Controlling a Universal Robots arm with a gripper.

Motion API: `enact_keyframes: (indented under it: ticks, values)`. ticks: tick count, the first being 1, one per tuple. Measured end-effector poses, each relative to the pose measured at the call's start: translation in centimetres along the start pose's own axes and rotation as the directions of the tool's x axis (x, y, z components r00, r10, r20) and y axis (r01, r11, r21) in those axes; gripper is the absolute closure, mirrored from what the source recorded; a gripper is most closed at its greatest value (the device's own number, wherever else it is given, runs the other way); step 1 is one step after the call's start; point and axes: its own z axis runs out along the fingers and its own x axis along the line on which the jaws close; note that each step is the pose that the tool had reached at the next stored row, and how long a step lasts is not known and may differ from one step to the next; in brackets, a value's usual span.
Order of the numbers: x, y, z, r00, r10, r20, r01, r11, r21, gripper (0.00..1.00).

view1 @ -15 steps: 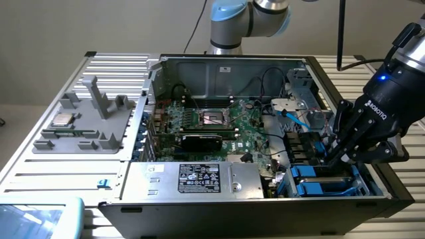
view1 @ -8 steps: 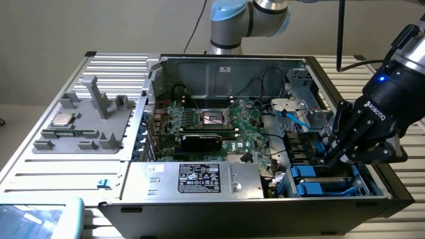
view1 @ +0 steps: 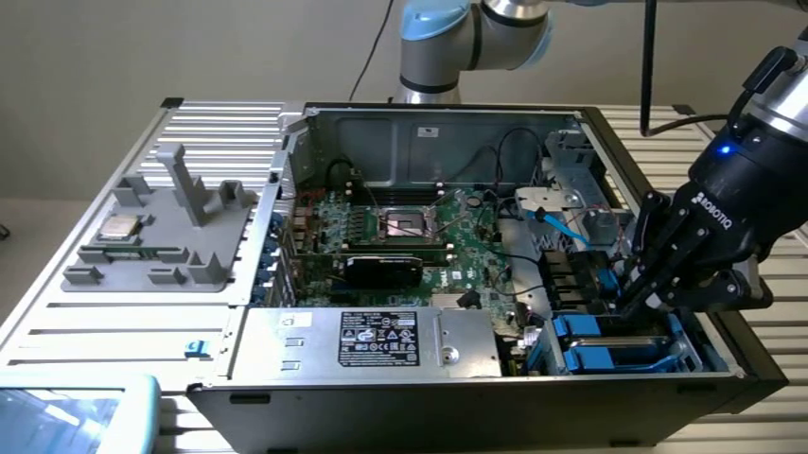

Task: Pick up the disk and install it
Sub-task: 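Insert the first disk wire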

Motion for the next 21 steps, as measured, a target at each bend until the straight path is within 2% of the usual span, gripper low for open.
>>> enact_keyframes:
  ticks: [7, 14, 21]
  values:
    - [0.01, 0.03, 0.05, 1.0, 0.002, -0.001, -0.002, 1.0, 0.0003, 0.84]
    - [0.02, 0.21, 0.02, 0.9997, 0.022, -0.0065, -0.022, 0.9997, 0.004, 0.84]
    - [0.04, 0.39, 0.07, 0.9996, 0.027, -0.0072, -0.027, 0.9996, 0.0047, 0.84]
